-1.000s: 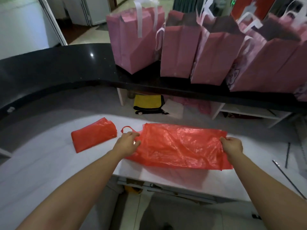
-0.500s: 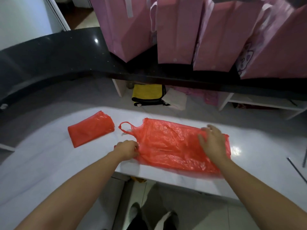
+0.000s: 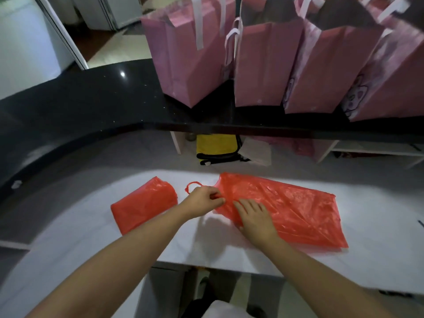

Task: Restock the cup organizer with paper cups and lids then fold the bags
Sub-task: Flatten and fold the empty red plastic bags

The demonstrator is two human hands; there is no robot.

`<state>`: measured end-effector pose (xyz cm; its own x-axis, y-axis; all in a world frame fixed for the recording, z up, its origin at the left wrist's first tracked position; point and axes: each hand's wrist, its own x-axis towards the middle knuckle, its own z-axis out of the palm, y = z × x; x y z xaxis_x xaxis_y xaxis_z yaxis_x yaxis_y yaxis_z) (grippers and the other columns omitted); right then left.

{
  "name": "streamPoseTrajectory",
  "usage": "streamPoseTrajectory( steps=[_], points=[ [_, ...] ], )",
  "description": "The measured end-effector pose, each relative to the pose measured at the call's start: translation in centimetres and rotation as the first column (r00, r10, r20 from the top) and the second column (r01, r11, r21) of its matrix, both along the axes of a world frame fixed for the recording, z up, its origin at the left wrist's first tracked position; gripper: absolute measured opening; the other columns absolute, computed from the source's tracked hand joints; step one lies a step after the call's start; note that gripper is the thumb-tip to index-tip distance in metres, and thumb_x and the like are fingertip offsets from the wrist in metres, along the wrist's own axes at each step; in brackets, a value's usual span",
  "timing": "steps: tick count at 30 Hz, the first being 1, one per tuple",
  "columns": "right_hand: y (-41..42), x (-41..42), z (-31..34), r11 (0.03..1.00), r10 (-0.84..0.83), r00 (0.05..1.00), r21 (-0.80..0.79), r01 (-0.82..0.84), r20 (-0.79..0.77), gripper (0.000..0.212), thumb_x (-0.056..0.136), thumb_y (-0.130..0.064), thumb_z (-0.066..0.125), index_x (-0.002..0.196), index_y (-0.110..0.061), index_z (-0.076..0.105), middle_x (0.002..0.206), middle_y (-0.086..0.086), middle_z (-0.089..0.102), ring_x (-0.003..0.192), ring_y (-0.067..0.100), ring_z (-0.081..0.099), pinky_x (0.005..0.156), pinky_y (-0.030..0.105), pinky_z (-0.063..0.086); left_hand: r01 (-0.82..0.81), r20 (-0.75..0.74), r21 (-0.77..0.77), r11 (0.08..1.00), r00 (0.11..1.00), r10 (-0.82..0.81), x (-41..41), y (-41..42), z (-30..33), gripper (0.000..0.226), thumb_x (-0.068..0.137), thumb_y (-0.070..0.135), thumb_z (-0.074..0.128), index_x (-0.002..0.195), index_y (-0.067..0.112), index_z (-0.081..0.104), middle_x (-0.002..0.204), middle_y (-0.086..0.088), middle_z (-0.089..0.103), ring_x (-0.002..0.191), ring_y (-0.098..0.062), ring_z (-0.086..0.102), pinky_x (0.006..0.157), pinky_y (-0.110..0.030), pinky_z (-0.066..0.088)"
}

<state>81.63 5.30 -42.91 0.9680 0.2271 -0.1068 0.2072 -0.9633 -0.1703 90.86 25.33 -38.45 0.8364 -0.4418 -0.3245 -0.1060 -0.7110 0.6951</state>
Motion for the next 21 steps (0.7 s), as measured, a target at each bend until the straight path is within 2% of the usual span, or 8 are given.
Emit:
streamPoseTrajectory(
  steps=[2, 5, 8, 11, 14, 17, 19, 21],
  points=[
    [0.2, 0.7, -0.3, 0.996, -0.047, 0.999, 0.077, 0.048, -0.013, 0.069, 0.057, -0.020, 0.085, 0.122, -0.013, 0.065, 0.119, 0.006, 0.066, 0.104, 0.032, 0.066, 0.077, 0.045, 0.059, -0.086, 0.058, -0.110, 0.990, 0.994, 0.092, 0.5, 0.7, -0.5, 0.026, 0.095, 0.041, 0.059, 0.090, 0.020, 0.073, 0.084, 0.006, 0.070, 0.083, -0.010, 0.063, 0.078, -0.032, 0.051],
    [0.0, 1.9, -0.3, 0.985, -0.143, 0.990, 0.091, 0.143, -0.013, 0.062, 0.057, -0.020, 0.076, 0.118, -0.011, 0.066, 0.115, 0.007, 0.067, 0.096, 0.033, 0.067, 0.071, 0.040, 0.060, -0.297, 0.280, -0.207, 0.932, 0.895, 0.347, 0.4, 2.7, -2.2, 0.023, 0.101, 0.026, 0.048, 0.110, 0.018, 0.069, 0.108, 0.007, 0.064, 0.107, -0.012, 0.051, 0.092, -0.027, 0.042],
    [-0.1, 2.8, 0.0, 0.971, -0.221, 0.975, 0.083, 0.223, -0.027, 0.058, 0.061, -0.022, 0.075, 0.117, -0.012, 0.067, 0.111, 0.006, 0.068, 0.094, 0.033, 0.067, 0.072, 0.038, 0.060, -0.361, 0.373, -0.204, 0.910, 0.831, 0.413, -0.6, 4.9, -4.6, 0.021, 0.098, 0.031, 0.044, 0.106, 0.020, 0.060, 0.104, 0.008, 0.054, 0.103, -0.014, 0.043, 0.090, -0.029, 0.037],
    [-0.3, 3.4, 0.1, 0.950, -0.293, 0.955, 0.097, 0.297, -0.055, 0.055, 0.074, -0.023, 0.064, 0.129, -0.012, 0.062, 0.122, 0.008, 0.066, 0.105, 0.035, 0.065, 0.082, 0.041, 0.057, -0.392, 0.317, -0.174, 0.903, 0.846, 0.428, -2.3, 5.6, -6.7, 0.013, 0.101, 0.031, 0.043, 0.100, 0.023, 0.053, 0.099, 0.008, 0.049, 0.097, -0.015, 0.041, 0.084, -0.030, 0.038],
    [-0.6, 3.9, 0.6, 0.928, -0.339, 0.928, 0.107, 0.357, -0.152, 0.061, 0.089, -0.023, 0.058, 0.148, -0.017, 0.046, 0.142, 0.007, 0.054, 0.121, 0.034, 0.057, 0.094, 0.041, 0.050, -0.223, 0.416, -0.037, 0.974, 0.883, 0.217, -2.5, 5.2, -8.9, 0.007, 0.098, 0.018, 0.054, 0.102, 0.020, 0.059, 0.103, 0.006, 0.055, 0.099, -0.017, 0.047, 0.086, -0.034, 0.046],
    [-1.1, 4.2, 1.0, 0.913, -0.367, 0.915, 0.125, 0.389, -0.166, 0.060, 0.093, -0.022, 0.054, 0.151, -0.020, 0.041, 0.147, 0.005, 0.051, 0.117, 0.037, 0.059, 0.091, 0.041, 0.050, 0.093, 0.558, 0.183, 0.979, 0.810, -0.181, -1.2, 3.2, -10.1, 0.026, 0.087, 0.019, 0.067, 0.113, 0.018, 0.065, 0.118, -0.001, 0.061, 0.107, -0.026, 0.054, 0.087, -0.038, 0.050],
    [-1.4, 4.6, 1.1, 0.912, -0.365, 0.918, 0.136, 0.386, -0.157, 0.058, 0.094, -0.022, 0.054, 0.151, -0.019, 0.041, 0.147, 0.007, 0.051, 0.116, 0.038, 0.060, 0.091, 0.042, 0.050, 0.189, 0.573, 0.305, 0.933, 0.747, -0.338, 0.2, 1.1, -9.9, 0.029, 0.085, 0.022, 0.062, 0.114, 0.021, 0.067, 0.126, -0.003, 0.062, 0.115, -0.029, 0.055, 0.090, -0.040, 0.049],
    [-1.7, 5.0, 1.1, 0.909, -0.371, 0.915, 0.142, 0.393, -0.157, 0.057, 0.095, -0.024, 0.053, 0.151, -0.018, 0.041, 0.145, 0.007, 0.053, 0.117, 0.038, 0.060, 0.092, 0.042, 0.049, 0.203, 0.557, 0.400, 0.894, 0.720, -0.414, 1.6, -0.6, -10.1, 0.032, 0.084, 0.029, 0.049, 0.108, 0.025, 0.072, 0.126, -0.003, 0.065, 0.116, -0.029, 0.055, 0.093, -0.040, 0.045]
  ],
)
